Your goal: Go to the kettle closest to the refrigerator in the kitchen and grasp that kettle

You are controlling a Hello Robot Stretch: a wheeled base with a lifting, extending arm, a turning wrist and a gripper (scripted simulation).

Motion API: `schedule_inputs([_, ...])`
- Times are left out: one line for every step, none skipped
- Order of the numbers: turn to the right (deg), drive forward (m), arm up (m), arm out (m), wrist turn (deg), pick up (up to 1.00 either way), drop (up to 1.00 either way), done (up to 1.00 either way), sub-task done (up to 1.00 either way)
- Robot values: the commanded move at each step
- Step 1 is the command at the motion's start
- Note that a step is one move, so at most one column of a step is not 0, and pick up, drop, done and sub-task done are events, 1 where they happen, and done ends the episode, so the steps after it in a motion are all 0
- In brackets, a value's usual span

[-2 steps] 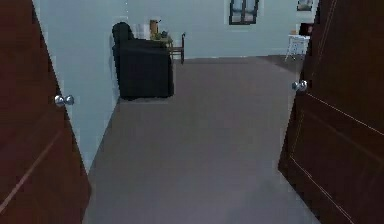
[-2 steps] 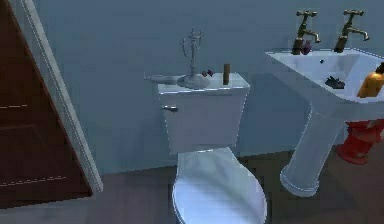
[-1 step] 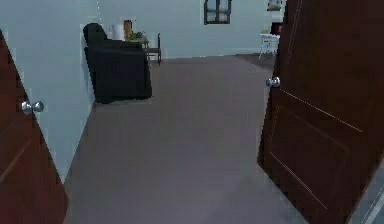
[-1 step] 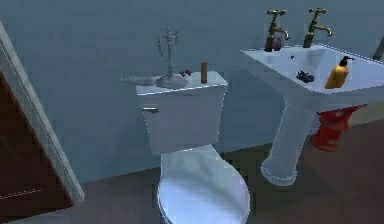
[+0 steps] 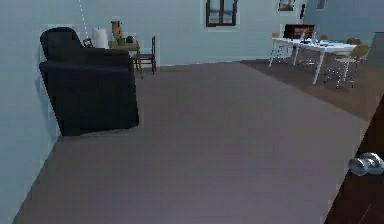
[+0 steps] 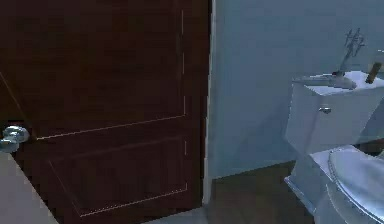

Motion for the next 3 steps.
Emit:
schedule_inputs([0.0,0.90,0.00,0.00,0.0,0.00,0.00,0.00,0.00])
schedule_inputs([45.0,0.00,0.00,0.00,0.0,0.00,0.00,0.00,0.00])
schedule_inputs([6.0,0.00,0.00,0.00,0.0,0.00,0.00,0.00,0.00])
